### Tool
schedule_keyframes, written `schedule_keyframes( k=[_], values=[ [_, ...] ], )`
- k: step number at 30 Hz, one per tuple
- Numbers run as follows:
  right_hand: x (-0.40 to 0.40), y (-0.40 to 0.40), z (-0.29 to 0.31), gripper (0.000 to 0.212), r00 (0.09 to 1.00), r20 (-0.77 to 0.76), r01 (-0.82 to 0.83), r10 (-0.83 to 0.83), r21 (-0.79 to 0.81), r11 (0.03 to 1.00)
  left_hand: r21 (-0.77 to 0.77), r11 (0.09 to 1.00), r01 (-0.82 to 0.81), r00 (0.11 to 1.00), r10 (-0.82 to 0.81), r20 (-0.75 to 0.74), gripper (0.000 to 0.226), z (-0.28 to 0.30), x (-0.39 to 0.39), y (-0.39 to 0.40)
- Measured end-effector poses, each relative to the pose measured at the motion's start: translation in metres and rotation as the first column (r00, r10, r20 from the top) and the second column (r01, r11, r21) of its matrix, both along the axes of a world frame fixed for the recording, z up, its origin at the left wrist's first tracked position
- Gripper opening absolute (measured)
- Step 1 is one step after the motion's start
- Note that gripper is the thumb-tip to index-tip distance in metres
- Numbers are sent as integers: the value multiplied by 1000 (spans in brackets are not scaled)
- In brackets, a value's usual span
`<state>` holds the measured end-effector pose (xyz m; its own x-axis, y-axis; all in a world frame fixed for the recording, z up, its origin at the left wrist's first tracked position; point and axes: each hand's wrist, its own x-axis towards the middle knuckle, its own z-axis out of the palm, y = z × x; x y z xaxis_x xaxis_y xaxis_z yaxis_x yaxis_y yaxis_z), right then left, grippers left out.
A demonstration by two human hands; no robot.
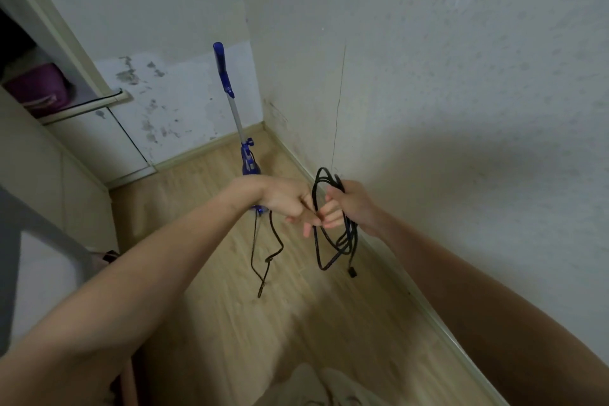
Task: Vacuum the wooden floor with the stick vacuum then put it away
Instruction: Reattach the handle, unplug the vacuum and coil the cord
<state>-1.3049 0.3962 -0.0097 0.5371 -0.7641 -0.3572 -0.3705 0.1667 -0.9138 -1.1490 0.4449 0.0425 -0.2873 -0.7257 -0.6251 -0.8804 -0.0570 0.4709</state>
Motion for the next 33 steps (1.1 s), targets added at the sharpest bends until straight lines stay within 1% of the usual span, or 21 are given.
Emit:
schedule_keyframes(
  k=[2,4,5,7,8,10,11,12,13,15,17,18,19,20,23,25,27,29,30,32,33],
  values=[
    [-3,-8,-4,25,998,-48,52,-51,19,998,-26,999,-21,995,23,93,26,-3,10,-2],
    [-7,-21,-7,27,983,-94,165,-159,64,984,-63,994,-93,974,104,203,27,-11,23,-2],
    [-11,-26,-9,29,967,-114,238,-226,109,965,-84,987,-139,961,155,231,29,-16,29,-2],
    [-16,-35,-14,31,937,-144,342,-319,189,920,-135,968,-211,947,237,219,33,-21,32,-3],
    [-18,-36,-16,30,926,-166,367,-339,182,912,-141,965,-222,949,247,194,34,-20,29,-3],
    [-15,-36,-21,24,919,-164,379,-359,119,918,-65,982,-175,972,183,151,31,-18,20,-2],
    [-11,-34,-23,22,922,-120,383,-369,131,914,7,994,-113,984,111,139,29,-17,14,-2],
    [-7,-30,-23,22,920,-67,393,-387,180,902,93,995,-45,992,34,122,27,-16,8,-1],
    [-2,-25,-22,25,920,-13,384,-393,237,892,170,985,11,995,-27,94,25,-15,3,0],
    [5,-15,-21,36,952,22,289,-305,261,921,253,966,60,998,-66,14,24,-14,-3,-1],
    [8,-7,-24,39,980,-16,198,-198,138,970,240,969,62,995,-42,-87,24,-12,-2,-4],
    [8,-3,-26,38,987,-50,158,-155,67,985,218,975,44,991,-15,-134,24,-11,0,-5],
    [7,0,-30,36,992,-74,108,-106,30,994,192,981,16,985,18,-174,24,-9,4,-5],
    [6,4,-31,36,996,-68,62,-59,45,997,172,985,-13,977,49,-209,25,-7,8,-5],
    [3,9,-28,41,998,65,-24,10,217,976,132,987,-90,946,126,-297,23,-8,20,-4],
    [-1,8,-19,40,993,112,8,-42,288,958,97,990,-104,943,129,-305,18,-12,24,-3],
    [-10,-2,-14,37,989,121,38,-79,309,950,68,993,-97,954,112,-278,16,-23,32,2],
    [-24,-14,-11,35,987,138,28,-78,335,942,2,993,-115,962,112,-248,18,-40,42,9],
    [-32,-18,-11,35,989,137,5,-56,345,939,-78,986,-150,959,126,-255,21,-49,46,11],
    [-44,-20,-9,35,992,100,-105,75,340,935,-255,941,-220,955,155,-253,26,-61,51,13],
    [-47,-18,-9,35,985,83,-168,148,346,923,-311,932,-186,971,126,-203,26,-60,48,11]
  ],
)
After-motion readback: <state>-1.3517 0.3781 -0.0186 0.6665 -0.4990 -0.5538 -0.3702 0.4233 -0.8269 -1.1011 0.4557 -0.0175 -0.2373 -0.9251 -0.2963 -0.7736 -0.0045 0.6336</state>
